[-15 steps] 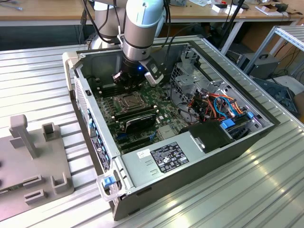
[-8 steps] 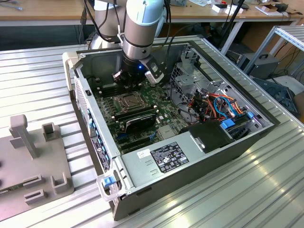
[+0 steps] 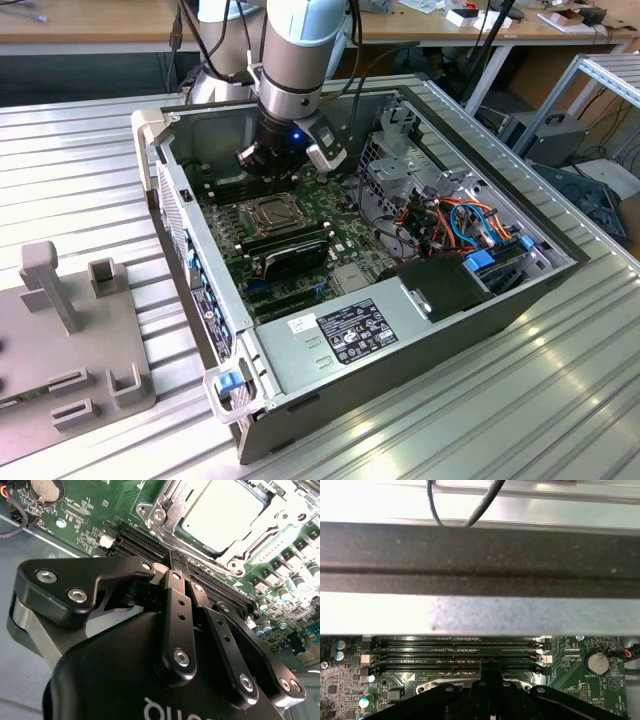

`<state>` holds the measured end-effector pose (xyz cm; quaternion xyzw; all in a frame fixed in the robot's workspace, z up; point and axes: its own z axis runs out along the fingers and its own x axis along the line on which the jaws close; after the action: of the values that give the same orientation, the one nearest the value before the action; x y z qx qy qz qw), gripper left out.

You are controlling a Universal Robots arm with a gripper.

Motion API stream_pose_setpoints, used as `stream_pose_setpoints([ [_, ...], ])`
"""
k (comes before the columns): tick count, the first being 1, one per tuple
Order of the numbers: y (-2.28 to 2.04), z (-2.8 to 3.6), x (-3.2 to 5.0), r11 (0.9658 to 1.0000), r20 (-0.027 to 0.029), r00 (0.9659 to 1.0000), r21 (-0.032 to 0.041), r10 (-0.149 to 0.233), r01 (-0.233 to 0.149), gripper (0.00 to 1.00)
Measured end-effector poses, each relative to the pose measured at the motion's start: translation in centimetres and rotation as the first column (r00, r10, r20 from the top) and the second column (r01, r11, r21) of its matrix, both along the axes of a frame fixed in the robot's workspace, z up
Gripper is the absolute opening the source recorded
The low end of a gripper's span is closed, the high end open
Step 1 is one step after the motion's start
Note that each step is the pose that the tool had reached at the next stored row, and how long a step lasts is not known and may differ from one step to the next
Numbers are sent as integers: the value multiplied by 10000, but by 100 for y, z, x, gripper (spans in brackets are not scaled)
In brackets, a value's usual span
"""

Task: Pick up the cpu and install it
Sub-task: 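Install the first cpu locking lever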

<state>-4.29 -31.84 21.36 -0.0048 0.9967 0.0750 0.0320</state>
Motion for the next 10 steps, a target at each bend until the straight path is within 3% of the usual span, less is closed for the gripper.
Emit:
stream_pose_setpoints([
  [4,-1,29,0,9999,-1,10000,-115,-1,1,11],
  [6,-1,43,-1,9998,-2,10000,-208,-1,1,11],
  [8,-1,46,-1,9994,-2,10000,-342,0,0,11],
  [10,-1,47,0,9982,-2,10000,-600,0,0,11],
])
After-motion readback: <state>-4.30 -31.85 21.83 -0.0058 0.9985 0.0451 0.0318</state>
